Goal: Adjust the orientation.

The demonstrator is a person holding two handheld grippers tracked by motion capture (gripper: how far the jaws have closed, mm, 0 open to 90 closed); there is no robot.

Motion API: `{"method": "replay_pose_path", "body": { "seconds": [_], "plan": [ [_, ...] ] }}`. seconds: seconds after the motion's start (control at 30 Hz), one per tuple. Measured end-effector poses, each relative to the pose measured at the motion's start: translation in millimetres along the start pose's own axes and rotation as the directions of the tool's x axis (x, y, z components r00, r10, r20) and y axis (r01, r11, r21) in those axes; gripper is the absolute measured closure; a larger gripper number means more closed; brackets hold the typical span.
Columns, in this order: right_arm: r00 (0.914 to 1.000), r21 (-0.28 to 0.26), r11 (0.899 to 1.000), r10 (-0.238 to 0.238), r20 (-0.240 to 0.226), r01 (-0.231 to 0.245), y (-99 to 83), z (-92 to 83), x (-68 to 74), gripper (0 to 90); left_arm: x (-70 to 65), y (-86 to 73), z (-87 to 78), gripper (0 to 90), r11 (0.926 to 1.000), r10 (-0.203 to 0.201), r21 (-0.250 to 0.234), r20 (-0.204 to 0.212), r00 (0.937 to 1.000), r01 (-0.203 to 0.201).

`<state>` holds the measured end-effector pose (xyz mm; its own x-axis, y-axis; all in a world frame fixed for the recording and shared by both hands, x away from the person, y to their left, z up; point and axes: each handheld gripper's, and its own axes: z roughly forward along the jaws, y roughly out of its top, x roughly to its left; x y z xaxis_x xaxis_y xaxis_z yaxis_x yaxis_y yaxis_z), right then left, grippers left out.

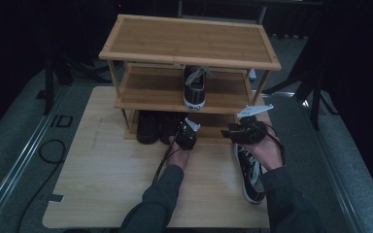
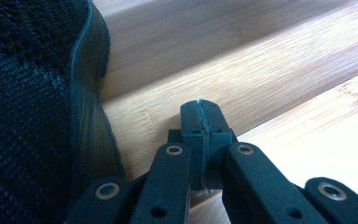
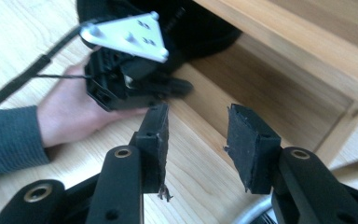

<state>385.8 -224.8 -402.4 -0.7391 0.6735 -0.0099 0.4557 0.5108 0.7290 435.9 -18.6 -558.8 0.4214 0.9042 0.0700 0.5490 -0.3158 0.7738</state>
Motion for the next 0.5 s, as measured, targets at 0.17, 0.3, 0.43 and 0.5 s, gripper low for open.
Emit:
{"method": "replay_pose_path", "body": {
  "seconds": [0.17, 0.3, 0.43, 0.5],
  "plan": [
    [0.999, 0.009, 1.0, 0.026, 0.037, -0.026, -10.8, -1.9, -7.4, 60.7, -0.1, 0.0, -0.1, 89.8, 1.0, 0.002, 0.001, -0.001, 1.0, -0.002],
    [0.9964, 0.03, 0.999, 0.032, 0.079, -0.034, -20.9, -2.4, -12.0, 68.4, 0.1, 0.0, 0.0, 89.8, 1.0, -0.001, 0.0, 0.001, 1.0, 0.001],
    [0.9915, 0.059, 0.997, 0.037, 0.125, -0.045, -32.8, -0.5, -18.8, 80.2, 0.2, 0.0, 0.0, 89.8, 1.0, -0.001, 0.0, 0.001, 1.0, 0.001],
    [0.9873, 0.072, 0.996, 0.049, 0.151, -0.06, -39.9, 0.9, -23.7, 85.6, 0.2, 0.0, -0.1, 89.8, 1.0, -0.001, 0.001, 0.001, 1.0, 0.001]
  ]
}}
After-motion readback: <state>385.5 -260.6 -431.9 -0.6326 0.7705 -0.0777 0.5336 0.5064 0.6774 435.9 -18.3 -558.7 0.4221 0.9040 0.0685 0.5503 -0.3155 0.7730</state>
